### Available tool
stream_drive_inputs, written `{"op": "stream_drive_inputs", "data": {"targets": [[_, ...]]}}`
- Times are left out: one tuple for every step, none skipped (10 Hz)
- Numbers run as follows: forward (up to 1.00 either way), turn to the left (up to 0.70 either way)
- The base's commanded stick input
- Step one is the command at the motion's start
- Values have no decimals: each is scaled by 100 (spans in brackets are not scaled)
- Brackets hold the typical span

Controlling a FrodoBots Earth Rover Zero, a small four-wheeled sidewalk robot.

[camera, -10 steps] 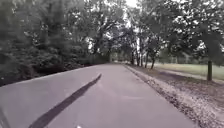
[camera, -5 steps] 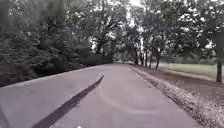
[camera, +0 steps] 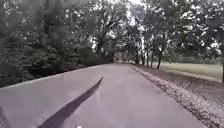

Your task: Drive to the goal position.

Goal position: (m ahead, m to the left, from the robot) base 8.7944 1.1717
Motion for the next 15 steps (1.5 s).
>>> {"op": "stream_drive_inputs", "data": {"targets": [[100,-9],[100,-9],[100,-8],[100,-5],[100,-2],[100,1],[100,1],[100,1],[100,1],[100,1],[100,1],[100,1],[100,1],[100,1],[100,1]]}}
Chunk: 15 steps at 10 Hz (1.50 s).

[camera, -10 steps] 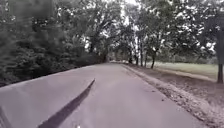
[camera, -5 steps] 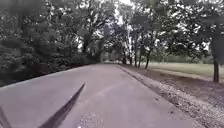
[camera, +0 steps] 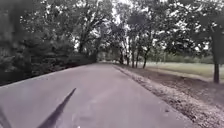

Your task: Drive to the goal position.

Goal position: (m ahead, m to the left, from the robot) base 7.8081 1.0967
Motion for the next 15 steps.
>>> {"op": "stream_drive_inputs", "data": {"targets": [[100,1],[100,1],[100,1],[100,1],[100,1],[100,1],[100,0],[100,-3],[100,-4],[100,-4],[100,-4],[100,-5],[100,-5],[100,-5],[100,-5]]}}
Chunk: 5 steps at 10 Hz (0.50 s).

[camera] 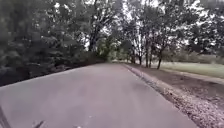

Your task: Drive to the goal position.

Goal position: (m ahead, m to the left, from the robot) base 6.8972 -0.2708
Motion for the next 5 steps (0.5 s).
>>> {"op": "stream_drive_inputs", "data": {"targets": [[100,-5],[100,-5],[100,-5],[100,-5],[100,-5]]}}
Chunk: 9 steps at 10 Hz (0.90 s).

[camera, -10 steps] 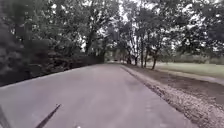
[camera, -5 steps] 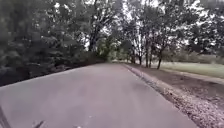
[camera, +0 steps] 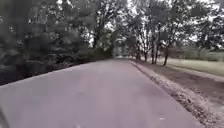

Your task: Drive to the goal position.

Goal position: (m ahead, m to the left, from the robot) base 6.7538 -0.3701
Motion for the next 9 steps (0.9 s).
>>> {"op": "stream_drive_inputs", "data": {"targets": [[100,-5],[100,-5],[100,-5],[100,-5],[100,-5],[100,-5],[100,-5],[100,-5],[100,-5]]}}
